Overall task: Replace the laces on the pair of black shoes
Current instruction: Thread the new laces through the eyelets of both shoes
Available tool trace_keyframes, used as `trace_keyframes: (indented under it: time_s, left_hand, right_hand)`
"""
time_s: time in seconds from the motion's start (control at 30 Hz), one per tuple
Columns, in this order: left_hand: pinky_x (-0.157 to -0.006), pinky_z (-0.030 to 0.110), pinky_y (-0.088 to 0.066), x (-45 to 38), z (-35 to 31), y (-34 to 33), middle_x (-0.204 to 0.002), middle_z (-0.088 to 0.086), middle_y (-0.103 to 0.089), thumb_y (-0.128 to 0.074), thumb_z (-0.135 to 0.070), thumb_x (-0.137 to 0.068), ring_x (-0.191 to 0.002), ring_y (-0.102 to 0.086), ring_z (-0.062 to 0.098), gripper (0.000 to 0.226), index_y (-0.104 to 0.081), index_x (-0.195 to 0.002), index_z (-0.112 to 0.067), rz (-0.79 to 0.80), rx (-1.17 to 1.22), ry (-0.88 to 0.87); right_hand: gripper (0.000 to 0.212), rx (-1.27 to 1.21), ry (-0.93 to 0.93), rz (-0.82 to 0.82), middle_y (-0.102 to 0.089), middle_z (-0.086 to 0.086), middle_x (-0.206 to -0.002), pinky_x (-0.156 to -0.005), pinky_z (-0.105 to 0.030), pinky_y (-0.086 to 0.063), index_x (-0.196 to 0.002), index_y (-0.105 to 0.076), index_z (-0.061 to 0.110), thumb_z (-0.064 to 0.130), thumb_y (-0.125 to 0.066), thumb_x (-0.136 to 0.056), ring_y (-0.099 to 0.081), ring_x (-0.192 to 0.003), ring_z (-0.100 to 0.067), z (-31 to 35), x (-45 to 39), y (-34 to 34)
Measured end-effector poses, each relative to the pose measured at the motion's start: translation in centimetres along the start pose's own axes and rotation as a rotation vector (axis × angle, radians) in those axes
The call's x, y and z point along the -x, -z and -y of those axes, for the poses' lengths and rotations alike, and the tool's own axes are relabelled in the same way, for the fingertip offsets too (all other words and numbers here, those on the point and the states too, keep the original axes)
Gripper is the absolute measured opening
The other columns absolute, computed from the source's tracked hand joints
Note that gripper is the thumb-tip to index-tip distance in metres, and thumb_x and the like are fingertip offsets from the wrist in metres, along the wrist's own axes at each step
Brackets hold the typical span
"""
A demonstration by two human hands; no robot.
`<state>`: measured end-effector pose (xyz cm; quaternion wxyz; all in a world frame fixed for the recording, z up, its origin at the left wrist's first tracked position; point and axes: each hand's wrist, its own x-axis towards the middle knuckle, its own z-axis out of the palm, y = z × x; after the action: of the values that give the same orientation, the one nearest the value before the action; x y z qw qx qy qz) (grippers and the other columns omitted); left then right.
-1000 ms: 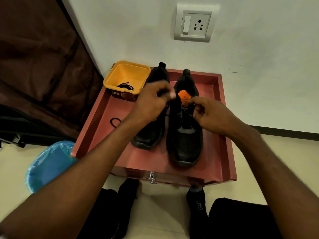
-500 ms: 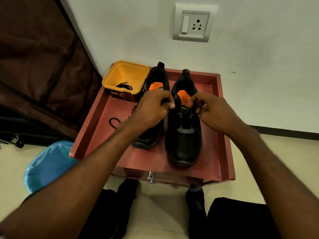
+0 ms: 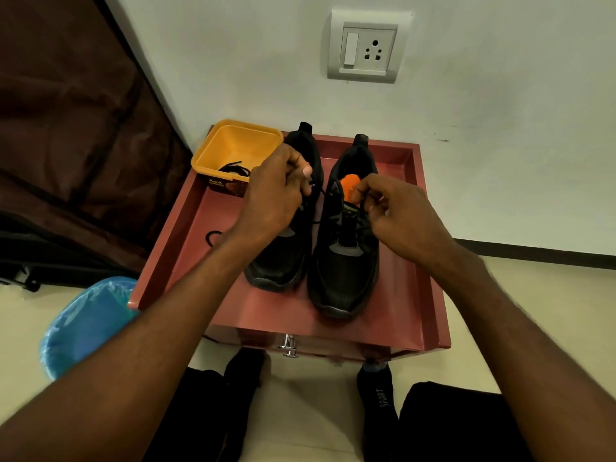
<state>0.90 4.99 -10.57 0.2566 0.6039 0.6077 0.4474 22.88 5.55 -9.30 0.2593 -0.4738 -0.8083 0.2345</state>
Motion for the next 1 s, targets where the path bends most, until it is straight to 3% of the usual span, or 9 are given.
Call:
trace_keyframes:
  time_s: [0.17,0.27,0.33,0.4,0.53,0.63,0.73,0.87,1.0]
  left_hand:
    - [-0.055,0.017,-0.041,0.0,0.5,1.0,-0.070,-0.022,-0.056,-0.074,-0.027,-0.095,-0.065,-0.060,-0.001,0.016,-0.062,-0.100,-0.018,-0.098,-0.294,-0.114]
    - [-0.071,0.039,-0.048,0.0,0.8,1.5,-0.078,-0.010,-0.066,-0.074,-0.033,-0.094,-0.076,-0.066,0.017,0.018,-0.063,-0.101,-0.021,-0.114,-0.416,-0.114]
    - [-0.084,0.042,-0.039,0.1,0.8,1.8,-0.086,-0.008,-0.071,-0.073,-0.037,-0.094,-0.089,-0.068,0.020,0.018,-0.064,-0.100,-0.023,-0.121,-0.506,-0.063]
    - [-0.085,0.040,-0.026,0.3,0.8,1.9,-0.088,-0.007,-0.071,-0.072,-0.039,-0.094,-0.096,-0.067,0.020,0.017,-0.065,-0.098,-0.024,-0.117,-0.562,-0.011]
    - [-0.085,0.040,-0.019,0.3,0.4,2.0,-0.080,-0.009,-0.065,-0.071,-0.041,-0.094,-0.096,-0.065,0.023,0.016,-0.065,-0.095,-0.026,-0.122,-0.637,0.021]
    - [-0.092,0.046,-0.023,0.4,0.3,1.9,-0.082,-0.009,-0.064,-0.069,-0.042,-0.095,-0.099,-0.063,0.025,0.015,-0.064,-0.094,-0.027,-0.125,-0.715,0.039]
    - [-0.101,0.053,-0.028,0.5,-0.1,1.3,-0.109,0.000,-0.063,-0.067,-0.041,-0.095,-0.112,-0.057,0.027,0.020,-0.065,-0.105,-0.025,-0.167,-0.829,-0.005]
    - [-0.101,0.048,-0.037,0.2,-1.1,0.2,-0.117,-0.006,-0.062,-0.067,-0.043,-0.092,-0.114,-0.056,0.017,0.022,-0.065,-0.109,-0.029,-0.128,-0.470,-0.059]
    - [-0.090,0.043,-0.056,0.4,-2.0,-1.0,-0.103,-0.005,-0.070,-0.066,-0.022,-0.098,-0.098,-0.066,0.008,0.013,-0.069,-0.108,-0.016,-0.003,-0.004,-0.093]
  right_hand:
    - [0.033,0.311,0.031,0.203,-0.051,0.003,-0.107,-0.072,-0.037,-0.052,-0.133,-0.063,0.030,0.034,-0.054,-0.102,-0.057,-0.093,-0.019,2.3,0.3,-2.8]
    - [0.026,0.329,0.038,0.213,-0.053,0.006,-0.089,-0.063,-0.034,-0.045,-0.102,-0.069,0.027,0.045,-0.051,-0.105,-0.055,-0.076,-0.013,3.0,0.6,-3.1]
    - [0.040,0.271,0.009,0.172,-0.054,0.007,-0.065,-0.054,-0.029,-0.038,-0.071,-0.058,0.029,0.051,-0.052,-0.104,-0.051,-0.056,-0.009,3.1,0.5,-2.5]
    - [0.047,0.203,-0.080,0.125,-0.057,0.002,-0.057,-0.050,-0.027,-0.038,-0.065,-0.059,0.027,0.057,-0.056,-0.100,-0.054,-0.050,-0.012,3.1,0.5,-1.6]
    - [0.017,-0.205,-0.348,0.056,-0.075,0.000,-0.073,-0.063,-0.032,-0.062,-0.078,-0.073,0.018,0.029,-0.078,-0.091,-0.073,-0.068,-0.018,2.9,0.9,0.2]
    - [0.015,-0.532,-0.530,0.026,-0.077,-0.010,-0.084,-0.061,-0.024,-0.054,-0.082,-0.063,0.012,0.005,-0.076,-0.086,-0.075,-0.081,-0.022,2.6,1.3,1.7]
    - [0.020,-0.843,-0.642,0.028,-0.076,-0.011,-0.092,-0.082,-0.036,-0.053,-0.076,-0.058,0.017,0.004,-0.066,-0.088,-0.076,-0.094,-0.025,2.4,1.7,2.9]
    - [0.025,-1.171,-0.728,0.020,-0.072,-0.012,-0.098,-0.094,-0.040,-0.056,-0.070,-0.052,0.016,0.001,-0.049,-0.090,-0.075,-0.102,-0.033,2.5,1.9,3.2]
    - [0.028,-1.335,-0.759,0.023,-0.068,-0.002,-0.068,-0.094,-0.041,-0.056,-0.066,-0.051,0.013,-0.002,-0.038,-0.087,-0.075,-0.091,-0.029,3.4,1.8,2.2]
